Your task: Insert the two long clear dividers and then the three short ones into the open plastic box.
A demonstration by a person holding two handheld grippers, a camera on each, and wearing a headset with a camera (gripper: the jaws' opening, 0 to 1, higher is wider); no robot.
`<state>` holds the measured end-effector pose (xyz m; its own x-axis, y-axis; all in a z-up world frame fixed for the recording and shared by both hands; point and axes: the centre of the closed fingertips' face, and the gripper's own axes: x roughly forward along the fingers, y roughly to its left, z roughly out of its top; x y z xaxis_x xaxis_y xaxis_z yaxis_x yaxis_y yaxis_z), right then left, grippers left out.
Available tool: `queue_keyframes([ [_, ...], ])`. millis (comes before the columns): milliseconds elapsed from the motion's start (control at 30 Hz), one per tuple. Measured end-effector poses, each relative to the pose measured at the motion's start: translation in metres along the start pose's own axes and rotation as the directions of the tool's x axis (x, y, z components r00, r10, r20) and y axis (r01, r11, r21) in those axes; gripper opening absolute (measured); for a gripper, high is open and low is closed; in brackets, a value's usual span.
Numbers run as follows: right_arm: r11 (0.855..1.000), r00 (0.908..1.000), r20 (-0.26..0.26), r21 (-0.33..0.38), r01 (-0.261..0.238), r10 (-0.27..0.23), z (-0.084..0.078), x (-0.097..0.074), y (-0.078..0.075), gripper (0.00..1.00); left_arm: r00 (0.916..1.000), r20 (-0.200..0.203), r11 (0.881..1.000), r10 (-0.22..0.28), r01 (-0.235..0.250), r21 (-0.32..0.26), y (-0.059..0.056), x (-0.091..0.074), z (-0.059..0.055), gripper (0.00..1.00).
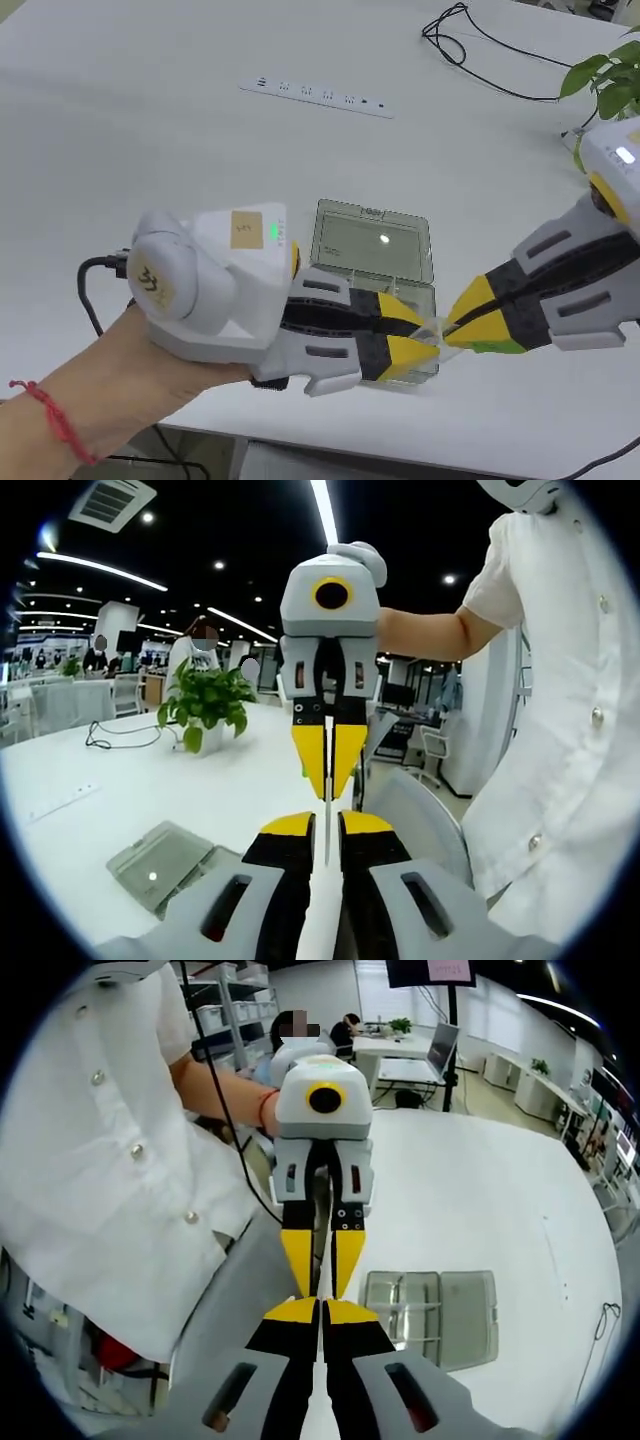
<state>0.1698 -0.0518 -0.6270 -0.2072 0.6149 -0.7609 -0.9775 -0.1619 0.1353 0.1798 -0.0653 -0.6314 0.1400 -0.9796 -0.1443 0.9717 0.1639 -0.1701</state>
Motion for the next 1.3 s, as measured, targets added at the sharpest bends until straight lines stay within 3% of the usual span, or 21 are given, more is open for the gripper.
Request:
queue_keyframes([
  [200, 1.000, 0.9998, -0.001, 0.004, 0.022, -0.022, -0.002, -0.004, -0.005, 0.02, 0.9995, -0.011, 0.999, 0.031, -0.031, -0.012, 0.007, -0.006, -0.005, 0.11],
  [767, 0.994, 0.9936, -0.048, 0.038, 0.104, -0.103, -0.029, -0.011, -0.038, 0.02, 0.9878, -0.050, 0.988, 0.147, -0.149, -0.032, 0.035, -0.032, -0.024, 0.42],
  [1300, 0.988, 0.9814, -0.134, 0.052, 0.145, -0.137, -0.070, 0.008, -0.075, 0.02, 0.9710, -0.101, 0.970, 0.217, -0.226, -0.093, 0.054, -0.048, -0.054, 0.67],
])
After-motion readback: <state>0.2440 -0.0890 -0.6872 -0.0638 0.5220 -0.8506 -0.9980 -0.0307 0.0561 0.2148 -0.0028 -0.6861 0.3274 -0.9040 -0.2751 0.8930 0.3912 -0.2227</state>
